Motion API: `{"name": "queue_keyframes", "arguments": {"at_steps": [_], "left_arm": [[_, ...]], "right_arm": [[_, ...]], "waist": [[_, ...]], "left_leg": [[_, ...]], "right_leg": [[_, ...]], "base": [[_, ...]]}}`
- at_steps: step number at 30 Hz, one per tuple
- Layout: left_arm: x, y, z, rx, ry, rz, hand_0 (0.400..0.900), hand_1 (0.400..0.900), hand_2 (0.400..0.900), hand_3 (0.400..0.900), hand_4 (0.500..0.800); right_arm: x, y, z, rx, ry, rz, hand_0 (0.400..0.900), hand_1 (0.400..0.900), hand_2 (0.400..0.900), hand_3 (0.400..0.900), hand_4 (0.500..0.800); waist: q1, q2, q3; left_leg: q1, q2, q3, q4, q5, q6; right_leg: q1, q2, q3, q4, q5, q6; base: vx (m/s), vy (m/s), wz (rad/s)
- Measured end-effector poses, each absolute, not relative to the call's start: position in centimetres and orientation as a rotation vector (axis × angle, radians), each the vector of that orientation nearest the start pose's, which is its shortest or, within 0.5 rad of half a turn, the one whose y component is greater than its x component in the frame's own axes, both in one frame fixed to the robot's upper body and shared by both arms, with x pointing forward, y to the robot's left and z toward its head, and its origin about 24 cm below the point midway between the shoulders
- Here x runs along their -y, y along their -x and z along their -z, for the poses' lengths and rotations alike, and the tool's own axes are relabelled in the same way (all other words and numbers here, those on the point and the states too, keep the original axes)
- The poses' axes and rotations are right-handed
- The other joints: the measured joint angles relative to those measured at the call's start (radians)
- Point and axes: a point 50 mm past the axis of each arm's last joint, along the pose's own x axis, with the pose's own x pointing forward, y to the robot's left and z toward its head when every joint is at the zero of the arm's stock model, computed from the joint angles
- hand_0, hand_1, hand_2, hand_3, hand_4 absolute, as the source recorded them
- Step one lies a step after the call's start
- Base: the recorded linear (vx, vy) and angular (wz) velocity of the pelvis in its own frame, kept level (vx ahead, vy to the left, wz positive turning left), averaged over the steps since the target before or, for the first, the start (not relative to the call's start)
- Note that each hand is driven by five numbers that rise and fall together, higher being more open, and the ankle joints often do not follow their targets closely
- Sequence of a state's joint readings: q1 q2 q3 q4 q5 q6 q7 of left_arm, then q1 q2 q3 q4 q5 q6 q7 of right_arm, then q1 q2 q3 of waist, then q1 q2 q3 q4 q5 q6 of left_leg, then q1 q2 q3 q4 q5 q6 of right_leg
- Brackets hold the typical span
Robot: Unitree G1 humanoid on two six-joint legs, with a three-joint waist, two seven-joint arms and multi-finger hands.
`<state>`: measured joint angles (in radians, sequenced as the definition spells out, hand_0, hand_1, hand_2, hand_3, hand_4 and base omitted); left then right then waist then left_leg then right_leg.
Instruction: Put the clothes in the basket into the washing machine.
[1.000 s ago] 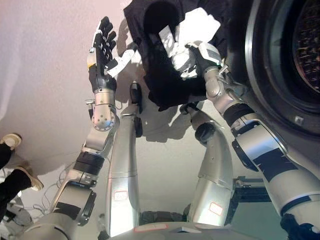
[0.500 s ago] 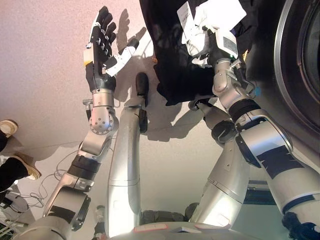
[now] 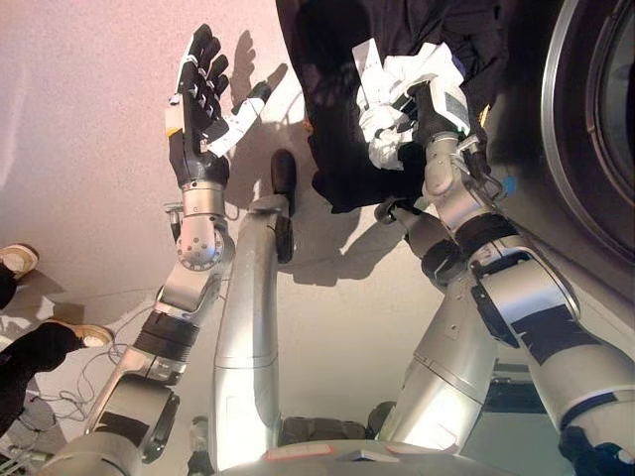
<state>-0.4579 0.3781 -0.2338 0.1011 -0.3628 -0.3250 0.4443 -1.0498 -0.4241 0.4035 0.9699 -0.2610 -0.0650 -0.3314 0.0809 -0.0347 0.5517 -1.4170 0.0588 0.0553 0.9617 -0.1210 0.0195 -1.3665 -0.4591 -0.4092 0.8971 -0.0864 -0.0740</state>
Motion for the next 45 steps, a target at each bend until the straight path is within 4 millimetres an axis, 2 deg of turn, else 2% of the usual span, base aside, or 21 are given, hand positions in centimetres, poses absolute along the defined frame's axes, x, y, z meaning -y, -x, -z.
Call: {"name": "queue_keyframes", "arguments": {"at_steps": [3,6,8,12,16,20,23,26,29,31,33,34,35,36,39,45], "left_arm": [[-17.1,-31.2,-15.9,0.538,0.114,-0.179,0.9,0.9,0.9,0.9,0.8],[-17.8,-30.9,-15.5,0.534,0.117,-0.218,0.9,0.9,0.9,0.9,0.8],[-18.3,-30.9,-15.7,0.542,0.119,-0.237,0.9,0.9,0.9,0.9,0.8],[-18.6,-30.9,-15.2,0.52,0.113,-0.253,0.9,0.9,0.9,0.9,0.8],[-19.1,-30.5,-14.0,0.474,0.109,-0.276,0.9,0.9,0.9,0.9,0.8],[-19.3,-30.4,-13.9,0.466,0.12,-0.309,0.9,0.9,0.9,0.9,0.8],[-19.2,-30.4,-13.8,0.463,0.129,-0.326,0.9,0.9,0.9,0.9,0.8],[-19.0,-30.4,-13.7,0.46,0.135,-0.334,0.9,0.9,0.9,0.9,0.8],[-18.1,-30.3,-13.6,0.468,0.124,-0.29,0.9,0.9,0.9,0.9,0.8],[-17.4,-30.3,-13.7,0.476,0.107,-0.251,0.9,0.9,0.9,0.9,0.8],[-16.8,-30.3,-13.6,0.472,0.081,-0.213,0.9,0.9,0.9,0.9,0.8],[-16.5,-30.3,-13.6,0.469,0.066,-0.188,0.9,0.9,0.9,0.9,0.8],[-16.3,-30.3,-13.6,0.473,0.05,-0.161,0.9,0.9,0.9,0.9,0.8],[-16.0,-30.3,-13.7,0.476,0.038,-0.136,0.9,0.9,0.9,0.9,0.8],[-16.1,-30.4,-13.7,0.477,0.032,-0.125,0.9,0.9,0.9,0.9,0.8],[-15.9,-30.5,-13.7,0.472,0.042,-0.118,0.9,0.9,0.9,0.9,0.8]], "right_arm": [[15.4,-38.9,-18.5,0.419,0.787,0.063,0.4,0.4,0.4,0.4,0.5],[15.4,-35.6,-20.1,0.604,0.61,0.038,0.4,0.4,0.4,0.4,0.5],[16.5,-34.0,-21.9,0.696,0.511,0.071,0.4,0.4,0.4,0.4,0.5],[20.6,-32.4,-23.5,0.761,0.213,0.24,0.4,0.4,0.4,0.4,0.5],[21.6,-32.1,-21.5,0.717,-0.074,0.349,0.4,0.4,0.4,0.4,0.5],[21.4,-32.5,-19.6,0.646,-0.271,0.498,0.4,0.4,0.4,0.4,0.5],[21.5,-34.2,-19.9,0.594,-0.373,0.644,0.4,0.4,0.4,0.4,0.5],[22.3,-36.6,-21.3,0.523,-0.453,0.782,0.4,0.4,0.4,0.4,0.5],[25.0,-38.3,-23.8,0.439,-0.538,0.966,0.4,0.4,0.4,0.4,0.5],[27.1,-38.0,-25.8,0.454,-0.563,1.043,0.4,0.4,0.4,0.4,0.5],[28.7,-37.9,-26.4,0.421,-0.584,1.095,0.4,0.4,0.4,0.4,0.5],[29.5,-37.9,-26.6,0.405,-0.57,1.111,0.618,0.618,0.618,0.618,0.631],[30.7,-37.7,-26.8,0.381,-0.561,1.12,0.9,0.9,0.9,0.9,0.8],[31.7,-37.4,-27.1,0.38,-0.598,1.124,0.9,0.9,0.9,0.9,0.8],[32.8,-37.0,-27.5,0.394,-0.664,1.091,0.9,0.9,0.9,0.9,0.8],[32.6,-37.2,-27.1,0.384,-0.652,1.074,0.9,0.9,0.9,0.9,0.8]], "waist": [[-0.042,-0.003,-0.002],[-0.098,-0.006,-0.003],[-0.127,-0.008,-0.004],[-0.177,-0.012,-0.006],[-0.204,-0.015,-0.009],[-0.216,-0.015,-0.009],[-0.21,-0.015,-0.01],[-0.177,-0.014,-0.01],[-0.12,-0.005,-0.014],[-0.085,0.004,-0.014],[-0.064,0.005,-0.014],[-0.052,0.006,-0.014],[-0.038,0.011,-0.016],[-0.029,0.019,-0.016],[-0.017,0.028,-0.016],[-0.03,0.054,-0.023]], "left_leg": [[0.106,0.016,0.014,-0.085,0.01,0.003],[0.181,0.026,0.04,-0.127,0.001,0.014],[0.197,0.029,0.041,-0.133,-0.004,0.016],[0.222,0.031,0.058,-0.148,-0.011,0.026],[0.275,0.043,0.087,-0.165,-0.026,0.033],[0.294,0.047,0.105,-0.166,-0.034,0.034],[0.296,0.048,0.114,-0.165,-0.035,0.035],[0.296,0.049,0.12,-0.165,-0.033,0.034],[0.285,0.044,0.129,-0.165,-0.03,0.034],[0.267,0.031,0.129,-0.162,-0.024,0.036],[0.269,0.024,0.126,-0.16,-0.02,0.036],[0.272,0.02,0.125,-0.159,-0.019,0.036],[0.272,0.012,0.124,-0.156,-0.019,0.036],[0.271,0.008,0.122,-0.158,-0.018,0.039],[0.272,0.003,0.121,-0.155,-0.016,0.042],[0.292,-0.008,0.118,-0.158,-0.011,0.049]], "right_leg": [[0.117,0.051,-0.019,-0.126,0.051,0.031],[0.185,0.075,-0.014,-0.201,0.075,0.048],[0.21,0.089,-0.016,-0.23,0.088,0.056],[0.238,0.097,-0.013,-0.271,0.106,0.067],[0.278,0.119,0.011,-0.319,0.128,0.079],[0.282,0.123,0.029,-0.325,0.131,0.08],[0.278,0.122,0.037,-0.324,0.133,0.08],[0.266,0.119,0.043,-0.313,0.134,0.079],[0.238,0.099,0.047,-0.281,0.124,0.074],[0.212,0.081,0.049,-0.253,0.118,0.069],[0.209,0.063,0.044,-0.235,0.112,0.065],[0.212,0.051,0.037,-0.227,0.109,0.061],[0.211,0.043,0.036,-0.218,0.105,0.06],[0.211,0.036,0.032,-0.212,0.101,0.062],[0.213,0.029,0.035,-0.204,0.1,0.062],[0.238,0.019,0.035,-0.208,0.098,0.065]], "base": [[-0.03,0.028,-0.29],[-0.02,0.032,-0.22],[0.0,0.03,-0.13],[0.01,0.043,-0.16],[0.01,0.047,-0.13],[0.02,0.039,-0.09],[0.01,0.003,0.06],[0.02,-0.005,0.15],[0.01,-0.02,0.18],[0.01,-0.036,0.19],[0.02,-0.052,0.19],[0.01,-0.039,0.13],[0.01,-0.023,0.08],[0.01,-0.02,0.07],[0.02,-0.016,0.04],[0.0,0.0,0.0]]}}
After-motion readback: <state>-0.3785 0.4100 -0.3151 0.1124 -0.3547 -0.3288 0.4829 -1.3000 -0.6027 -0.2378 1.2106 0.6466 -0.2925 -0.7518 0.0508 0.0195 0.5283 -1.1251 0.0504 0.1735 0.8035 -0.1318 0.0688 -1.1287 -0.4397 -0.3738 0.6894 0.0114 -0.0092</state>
